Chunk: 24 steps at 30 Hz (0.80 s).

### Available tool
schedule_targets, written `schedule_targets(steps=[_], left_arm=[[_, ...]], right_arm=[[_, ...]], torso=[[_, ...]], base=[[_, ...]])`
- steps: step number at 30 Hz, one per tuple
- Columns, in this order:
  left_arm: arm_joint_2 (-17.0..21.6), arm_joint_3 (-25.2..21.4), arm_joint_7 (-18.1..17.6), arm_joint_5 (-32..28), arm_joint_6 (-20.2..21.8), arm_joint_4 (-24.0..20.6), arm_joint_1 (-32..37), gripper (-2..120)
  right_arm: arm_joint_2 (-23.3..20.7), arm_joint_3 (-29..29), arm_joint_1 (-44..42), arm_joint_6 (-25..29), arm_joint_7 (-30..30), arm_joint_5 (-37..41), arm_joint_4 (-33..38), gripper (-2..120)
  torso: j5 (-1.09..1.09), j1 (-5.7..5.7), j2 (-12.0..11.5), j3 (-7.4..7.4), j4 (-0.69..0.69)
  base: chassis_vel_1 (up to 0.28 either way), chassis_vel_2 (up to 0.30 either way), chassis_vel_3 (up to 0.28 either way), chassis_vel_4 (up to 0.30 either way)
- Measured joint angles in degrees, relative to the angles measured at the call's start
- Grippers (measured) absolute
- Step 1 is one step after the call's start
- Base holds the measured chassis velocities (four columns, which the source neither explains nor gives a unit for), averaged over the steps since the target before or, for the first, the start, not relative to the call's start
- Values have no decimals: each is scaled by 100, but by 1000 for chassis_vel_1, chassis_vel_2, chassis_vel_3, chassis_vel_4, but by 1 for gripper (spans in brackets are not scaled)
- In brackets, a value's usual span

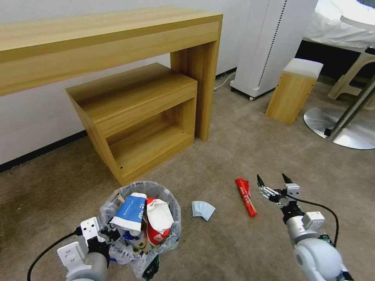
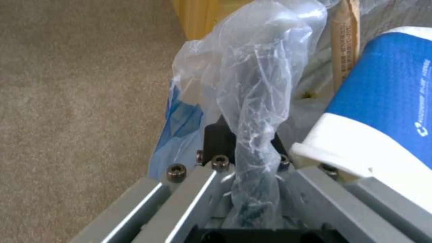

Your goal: Pick up the trash bin and place the garbage on the floor into it.

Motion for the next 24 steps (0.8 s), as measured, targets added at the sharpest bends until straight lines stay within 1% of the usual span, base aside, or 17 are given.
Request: schedule_targets(steps=[1,2,5,6,8,9,14,17,18,21,23,24], left_arm=[[-4,8,2,-3,-2,0,-12,0],[-4,8,2,-3,-2,0,-12,0],[-28,50,16,-8,-19,46,-87,0],[-28,50,16,-8,-19,46,-87,0],[-60,108,37,-11,-28,104,-156,0],[-69,132,50,-10,-36,121,-182,0],[-64,150,65,-10,-45,102,-168,0],[-46,135,68,-10,-46,31,-102,0],[-46,135,68,-10,-46,31,-102,0],[-31,111,67,6,-46,-15,-9,0],[-30,109,67,13,-46,-24,14,0],[-33,105,67,30,-46,-47,63,0]], right_arm=[[-146,159,-80,2,0,36,31,100],[-146,159,-80,2,0,36,31,100],[-515,705,-314,226,-106,171,70,100],[-515,705,-314,226,-106,171,70,100],[-708,1071,-473,444,-304,284,88,100],[-730,1157,-512,517,-375,335,119,100],[-639,1086,-569,515,-439,322,233,100],[-531,808,-512,295,-474,315,338,100],[-531,808,-512,295,-474,315,338,100],[-464,553,-373,17,-475,314,409,100],[-453,500,-340,-45,-474,315,423,100],[-419,313,-203,-228,-474,379,445,100]], torso=[[0,0,0,0,1],[0,0,0,0,1],[-1,0,0,0,0],[-1,0,0,0,0],[-1,0,0,0,-1],[-2,0,0,0,0],[0,0,0,0,0],[-1,0,0,0,0],[-1,0,0,0,0],[-1,0,0,0,1],[-1,0,0,0,1],[-2,0,0,0,0]], base=[[0,0,0,0],[0,0,0,0],[0,0,0,0],[0,0,0,0],[0,0,0,0],[0,0,0,0],[0,0,0,0],[0,0,0,0],[0,0,0,0],[0,0,0,0],[0,0,0,0],[0,0,0,0]])
